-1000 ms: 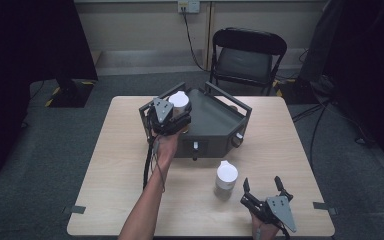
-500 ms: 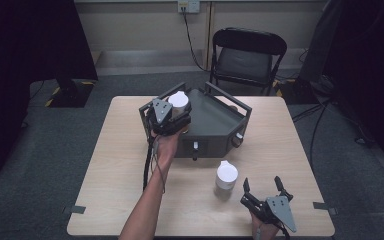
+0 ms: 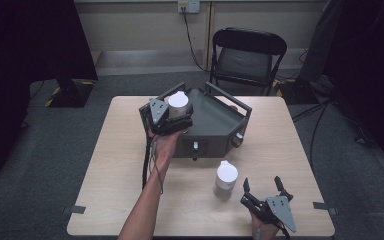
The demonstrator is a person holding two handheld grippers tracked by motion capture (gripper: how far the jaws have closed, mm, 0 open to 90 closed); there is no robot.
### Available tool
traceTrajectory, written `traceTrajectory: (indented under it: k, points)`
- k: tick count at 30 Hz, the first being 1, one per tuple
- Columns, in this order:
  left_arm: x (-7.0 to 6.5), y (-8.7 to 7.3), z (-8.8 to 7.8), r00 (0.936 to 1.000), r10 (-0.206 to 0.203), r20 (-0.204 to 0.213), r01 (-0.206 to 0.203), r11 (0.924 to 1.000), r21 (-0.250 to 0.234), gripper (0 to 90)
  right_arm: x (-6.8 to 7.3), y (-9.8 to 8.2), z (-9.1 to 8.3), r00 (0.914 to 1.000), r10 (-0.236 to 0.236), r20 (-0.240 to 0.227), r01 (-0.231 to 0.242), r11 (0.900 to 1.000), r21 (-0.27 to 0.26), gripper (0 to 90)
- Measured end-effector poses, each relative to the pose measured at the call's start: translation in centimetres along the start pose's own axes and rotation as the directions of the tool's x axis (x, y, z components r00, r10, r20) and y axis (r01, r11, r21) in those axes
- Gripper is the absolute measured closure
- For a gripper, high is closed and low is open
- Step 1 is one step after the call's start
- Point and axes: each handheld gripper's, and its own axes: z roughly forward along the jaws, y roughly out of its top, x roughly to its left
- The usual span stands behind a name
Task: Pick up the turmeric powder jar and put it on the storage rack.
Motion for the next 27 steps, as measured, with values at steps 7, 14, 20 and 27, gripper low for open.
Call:
traceTrajectory:
  k: [7, 14, 20, 27]
  points:
    - [-0.4, 0.0, -0.9, 0.9999, 0.000, 0.013, 0.001, 0.9999, -0.015, 0.0, 0.0, 0.0, 0.0, 1.0000, 0.000, 0.001, 0.000, 1.000, 0.000, 2.2]
    - [-0.3, 0.2, -2.6, 0.9994, 0.005, 0.034, -0.004, 0.9990, -0.045, 0.0, 0.0, 0.0, 0.0, 1.0000, 0.000, 0.001, 0.000, 1.000, 0.000, 2.2]
    - [-0.5, 0.1, -3.8, 0.9985, 0.014, 0.053, -0.011, 0.9986, -0.052, 0.0, 0.1, 0.0, 0.0, 1.0000, 0.000, 0.004, 0.000, 1.000, 0.000, 2.2]
    - [-0.8, -1.0, -5.2, 0.9987, 0.028, 0.042, -0.025, 0.9981, -0.056, 0.0, 0.1, 0.0, 0.0, 1.0000, -0.001, 0.004, 0.001, 1.000, 0.000, 2.3]
